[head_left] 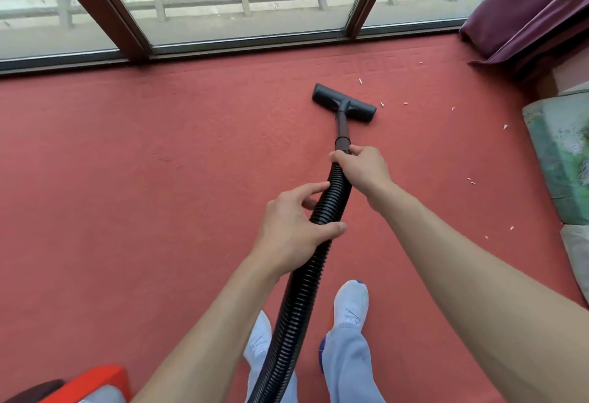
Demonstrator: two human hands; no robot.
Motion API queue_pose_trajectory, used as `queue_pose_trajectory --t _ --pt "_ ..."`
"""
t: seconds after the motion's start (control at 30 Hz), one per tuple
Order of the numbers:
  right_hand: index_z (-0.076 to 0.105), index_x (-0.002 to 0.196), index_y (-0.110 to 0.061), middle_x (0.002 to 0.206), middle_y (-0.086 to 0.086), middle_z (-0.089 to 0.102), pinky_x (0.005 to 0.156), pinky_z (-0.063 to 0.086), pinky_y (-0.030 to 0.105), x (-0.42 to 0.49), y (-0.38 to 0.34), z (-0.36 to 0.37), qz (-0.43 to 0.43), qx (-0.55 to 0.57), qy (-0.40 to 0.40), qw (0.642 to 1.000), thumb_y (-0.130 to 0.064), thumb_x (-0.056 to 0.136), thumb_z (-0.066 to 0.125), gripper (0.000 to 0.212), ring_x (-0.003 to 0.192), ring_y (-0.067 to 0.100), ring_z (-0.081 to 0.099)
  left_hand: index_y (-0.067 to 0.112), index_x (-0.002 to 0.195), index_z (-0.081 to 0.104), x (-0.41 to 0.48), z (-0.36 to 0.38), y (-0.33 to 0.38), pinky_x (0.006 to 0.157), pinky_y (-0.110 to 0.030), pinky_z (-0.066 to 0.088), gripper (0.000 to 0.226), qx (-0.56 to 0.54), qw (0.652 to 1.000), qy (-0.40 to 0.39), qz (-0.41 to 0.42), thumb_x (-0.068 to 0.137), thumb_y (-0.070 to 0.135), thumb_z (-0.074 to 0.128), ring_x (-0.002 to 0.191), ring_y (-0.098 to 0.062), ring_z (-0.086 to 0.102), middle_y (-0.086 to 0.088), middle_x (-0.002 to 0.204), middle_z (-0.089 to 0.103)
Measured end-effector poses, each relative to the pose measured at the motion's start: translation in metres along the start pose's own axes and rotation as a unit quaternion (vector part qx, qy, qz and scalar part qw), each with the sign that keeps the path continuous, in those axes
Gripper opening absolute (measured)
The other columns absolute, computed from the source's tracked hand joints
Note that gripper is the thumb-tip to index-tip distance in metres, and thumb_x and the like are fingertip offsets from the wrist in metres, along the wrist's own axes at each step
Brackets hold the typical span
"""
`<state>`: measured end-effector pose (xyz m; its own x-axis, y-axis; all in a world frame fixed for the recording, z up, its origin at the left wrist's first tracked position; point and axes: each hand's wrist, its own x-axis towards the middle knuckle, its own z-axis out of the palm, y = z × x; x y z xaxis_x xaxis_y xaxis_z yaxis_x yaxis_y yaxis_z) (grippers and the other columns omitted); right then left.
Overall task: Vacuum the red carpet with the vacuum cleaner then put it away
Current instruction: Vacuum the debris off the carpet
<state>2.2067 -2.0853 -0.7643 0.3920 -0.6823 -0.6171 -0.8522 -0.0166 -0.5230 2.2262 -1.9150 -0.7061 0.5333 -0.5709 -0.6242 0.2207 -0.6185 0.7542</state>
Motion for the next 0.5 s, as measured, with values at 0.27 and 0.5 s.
queue_pose_trajectory --t 0.27,0.5 --pt "0.075 0.091 -0.014 0.080 -0.001 0.068 0.069 0.045 0.030 -0.027 0.007 -0.031 0.045 0.085 0.063 0.993 -0.030 0.074 0.066 0.025 0.077 0.018 0.059 0.042 0.126 0.066 -0.010 -0.021 0.025 0.059 -0.014 0.050 0.061 0.030 0.994 -0.101 0.038 0.072 0.019 0.085 0.061 -0.011 0.069 0.015 0.099 0.072" --pt "0.070 0.085 0.005 0.070 0.004 0.055 0.064 0.035 0.031 -0.039 0.012 -0.074 0.081 0.130 0.071 0.986 -0.027 0.080 0.065 0.033 0.068 0.019 0.044 0.043 0.126 0.066 -0.005 -0.024 0.065 0.069 -0.026 0.060 0.063 0.080 0.977 -0.182 0.075 0.071 0.018 0.086 0.073 -0.022 0.073 0.017 0.102 0.073"
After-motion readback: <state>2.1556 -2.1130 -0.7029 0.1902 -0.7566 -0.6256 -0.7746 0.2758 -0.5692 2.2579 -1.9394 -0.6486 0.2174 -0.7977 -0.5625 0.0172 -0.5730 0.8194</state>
